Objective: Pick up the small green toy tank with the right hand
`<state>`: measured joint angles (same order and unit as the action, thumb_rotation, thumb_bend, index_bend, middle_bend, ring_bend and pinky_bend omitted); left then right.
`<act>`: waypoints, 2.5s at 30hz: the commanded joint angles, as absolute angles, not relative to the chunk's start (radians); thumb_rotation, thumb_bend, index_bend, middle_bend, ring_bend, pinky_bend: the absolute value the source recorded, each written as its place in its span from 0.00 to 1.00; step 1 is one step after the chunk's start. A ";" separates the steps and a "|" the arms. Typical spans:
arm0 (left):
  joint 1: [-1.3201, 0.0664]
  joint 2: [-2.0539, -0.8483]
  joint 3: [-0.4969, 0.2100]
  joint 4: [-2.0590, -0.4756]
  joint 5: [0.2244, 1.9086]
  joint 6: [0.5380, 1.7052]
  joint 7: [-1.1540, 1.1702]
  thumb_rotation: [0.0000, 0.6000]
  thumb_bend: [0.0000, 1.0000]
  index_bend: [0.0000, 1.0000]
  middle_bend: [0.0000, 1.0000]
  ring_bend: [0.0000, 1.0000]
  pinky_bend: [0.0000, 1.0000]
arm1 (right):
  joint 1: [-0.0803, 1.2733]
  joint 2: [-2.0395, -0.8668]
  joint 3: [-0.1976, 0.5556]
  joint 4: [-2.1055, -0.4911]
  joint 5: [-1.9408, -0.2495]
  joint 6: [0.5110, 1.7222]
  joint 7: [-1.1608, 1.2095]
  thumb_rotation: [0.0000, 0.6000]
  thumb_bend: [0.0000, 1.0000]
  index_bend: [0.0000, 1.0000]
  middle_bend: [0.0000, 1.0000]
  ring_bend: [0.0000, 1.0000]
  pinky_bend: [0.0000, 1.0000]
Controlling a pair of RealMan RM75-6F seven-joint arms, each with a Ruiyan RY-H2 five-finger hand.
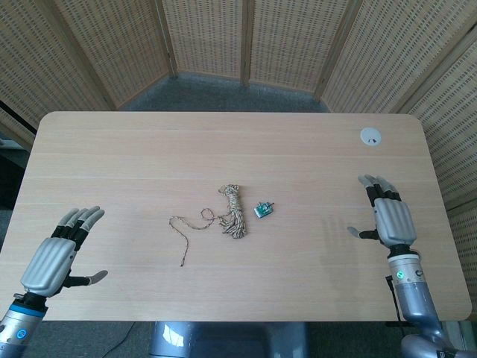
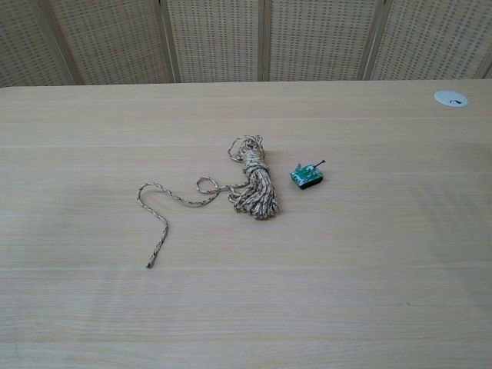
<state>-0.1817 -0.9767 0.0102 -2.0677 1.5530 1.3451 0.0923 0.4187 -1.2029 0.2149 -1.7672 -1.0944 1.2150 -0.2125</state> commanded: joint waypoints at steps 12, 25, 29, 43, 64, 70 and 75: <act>-0.186 -0.999 0.008 -2.041 1.531 1.337 0.075 1.00 0.13 0.00 0.00 0.00 0.00 | 0.573 -1.303 0.259 -1.645 -1.103 1.052 -0.209 1.00 0.15 0.43 0.00 0.00 0.00; -0.190 -1.000 0.005 -2.040 1.530 1.334 0.076 1.00 0.14 0.00 0.00 0.00 0.00 | 0.707 -1.484 0.259 -1.465 -1.066 0.960 -0.293 1.00 0.15 0.35 0.00 0.00 0.00; -0.194 -0.986 0.001 -2.050 1.536 1.337 0.086 1.00 0.13 0.00 0.00 0.00 0.00 | 0.736 -1.535 0.257 -1.413 -1.046 0.939 -0.307 1.00 0.15 0.34 0.00 0.00 0.00; -0.207 -0.973 -0.004 -2.088 1.541 1.328 0.123 1.00 0.14 0.00 0.00 0.00 0.00 | 0.833 -1.698 0.241 -1.217 -1.002 0.801 -0.300 1.00 0.15 0.33 0.00 0.00 0.00; -0.202 -0.960 -0.005 -2.086 1.531 1.339 0.117 1.00 0.13 0.00 0.00 0.00 0.00 | 0.923 -1.820 0.240 -0.960 -0.947 0.643 -0.264 1.00 0.15 0.31 0.00 0.00 0.00; -0.201 -0.960 -0.004 -2.086 1.530 1.340 0.117 1.00 0.14 0.00 0.00 0.00 0.00 | 0.921 -1.837 0.237 -0.916 -0.946 0.626 -0.241 1.00 0.15 0.36 0.00 0.00 0.00; -0.201 -0.960 -0.004 -2.086 1.529 1.339 0.119 1.00 0.14 0.00 0.00 0.00 0.00 | 0.917 -1.844 0.236 -0.901 -0.950 0.627 -0.231 1.00 0.15 0.38 0.00 0.00 0.00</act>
<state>-0.2010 -0.9599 -0.0041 -2.0864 1.5294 1.3393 0.1191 0.9170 -1.8434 0.2359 -0.9016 -0.9496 0.6271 -0.2310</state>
